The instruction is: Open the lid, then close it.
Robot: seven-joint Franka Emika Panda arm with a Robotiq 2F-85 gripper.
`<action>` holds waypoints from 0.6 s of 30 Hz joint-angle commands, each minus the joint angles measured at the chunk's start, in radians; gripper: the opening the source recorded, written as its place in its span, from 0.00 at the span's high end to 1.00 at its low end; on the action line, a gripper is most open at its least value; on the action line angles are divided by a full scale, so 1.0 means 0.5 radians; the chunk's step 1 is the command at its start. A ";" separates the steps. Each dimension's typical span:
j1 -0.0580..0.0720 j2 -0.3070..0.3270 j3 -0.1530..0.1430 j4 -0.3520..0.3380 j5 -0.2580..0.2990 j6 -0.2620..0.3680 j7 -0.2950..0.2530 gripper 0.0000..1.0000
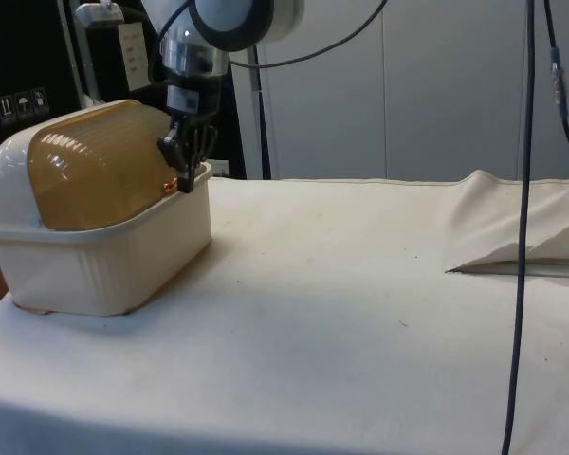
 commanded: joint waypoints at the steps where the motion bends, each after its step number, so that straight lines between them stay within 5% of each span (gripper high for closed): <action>1: 0.000 0.000 0.000 0.000 0.000 0.002 0.002 1.00; 18: 0.004 0.036 -0.006 0.016 0.000 0.080 0.050 1.00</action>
